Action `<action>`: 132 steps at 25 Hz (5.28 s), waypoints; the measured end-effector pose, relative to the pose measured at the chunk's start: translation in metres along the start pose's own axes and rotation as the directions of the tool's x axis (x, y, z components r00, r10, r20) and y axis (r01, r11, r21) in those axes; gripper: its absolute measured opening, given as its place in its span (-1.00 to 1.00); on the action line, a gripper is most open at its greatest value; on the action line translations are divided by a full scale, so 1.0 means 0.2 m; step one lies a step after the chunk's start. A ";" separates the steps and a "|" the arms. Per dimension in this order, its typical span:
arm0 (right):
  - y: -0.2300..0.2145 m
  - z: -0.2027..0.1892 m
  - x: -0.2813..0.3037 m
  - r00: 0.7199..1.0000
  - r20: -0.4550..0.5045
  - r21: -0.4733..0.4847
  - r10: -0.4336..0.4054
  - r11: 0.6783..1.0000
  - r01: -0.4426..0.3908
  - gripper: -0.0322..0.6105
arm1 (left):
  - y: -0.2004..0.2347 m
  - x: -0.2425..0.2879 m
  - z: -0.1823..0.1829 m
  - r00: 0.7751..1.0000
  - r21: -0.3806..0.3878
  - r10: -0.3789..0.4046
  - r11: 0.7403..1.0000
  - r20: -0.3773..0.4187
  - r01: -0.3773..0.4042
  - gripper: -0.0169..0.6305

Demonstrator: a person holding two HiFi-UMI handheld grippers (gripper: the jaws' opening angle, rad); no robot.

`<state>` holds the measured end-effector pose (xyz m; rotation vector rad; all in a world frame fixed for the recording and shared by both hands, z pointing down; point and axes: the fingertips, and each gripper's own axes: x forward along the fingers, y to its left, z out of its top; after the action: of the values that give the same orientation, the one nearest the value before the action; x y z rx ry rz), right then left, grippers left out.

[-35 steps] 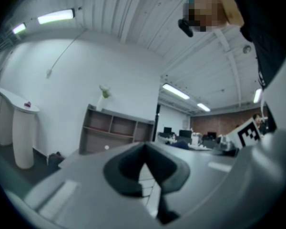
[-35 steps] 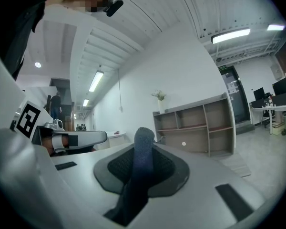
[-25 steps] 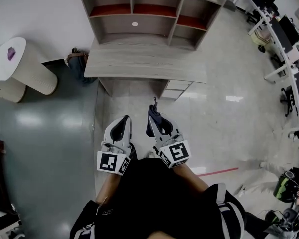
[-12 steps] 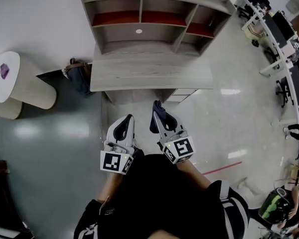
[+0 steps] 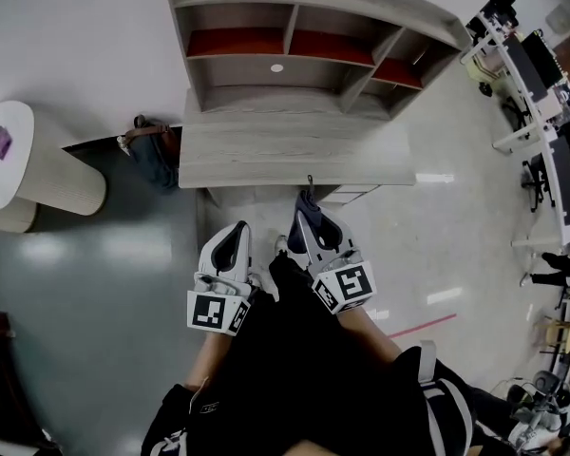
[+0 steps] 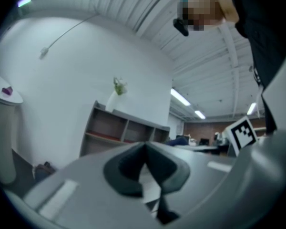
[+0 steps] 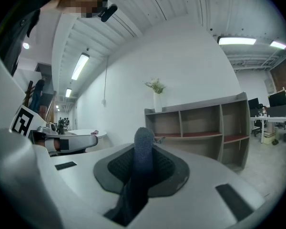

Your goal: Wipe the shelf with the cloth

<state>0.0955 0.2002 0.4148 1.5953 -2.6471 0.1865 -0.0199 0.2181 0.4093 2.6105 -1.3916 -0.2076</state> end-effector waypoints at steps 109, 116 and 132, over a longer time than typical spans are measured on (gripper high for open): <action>-0.52 -0.20 2.76 0.910 -0.394 -0.231 -0.130 0.972 0.039 -0.73 | 1.76 1.35 0.36 0.998 -0.056 -0.062 0.996 0.021 0.064 -0.93; -0.39 -0.21 2.82 0.920 -0.385 -0.245 -0.072 0.969 -0.027 -0.73 | 1.80 1.29 0.38 0.998 -0.053 -0.062 0.997 0.021 0.063 -0.93; -0.17 -0.23 2.84 0.901 -0.407 -0.272 0.151 0.921 -0.277 -0.73 | 1.73 1.30 0.43 1.000 -0.037 0.005 0.999 0.030 -0.004 -0.93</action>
<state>-0.1418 -0.3089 0.5197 1.0398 -2.3900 0.0525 -0.1733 -0.1950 0.3914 2.5843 -1.3899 -0.2706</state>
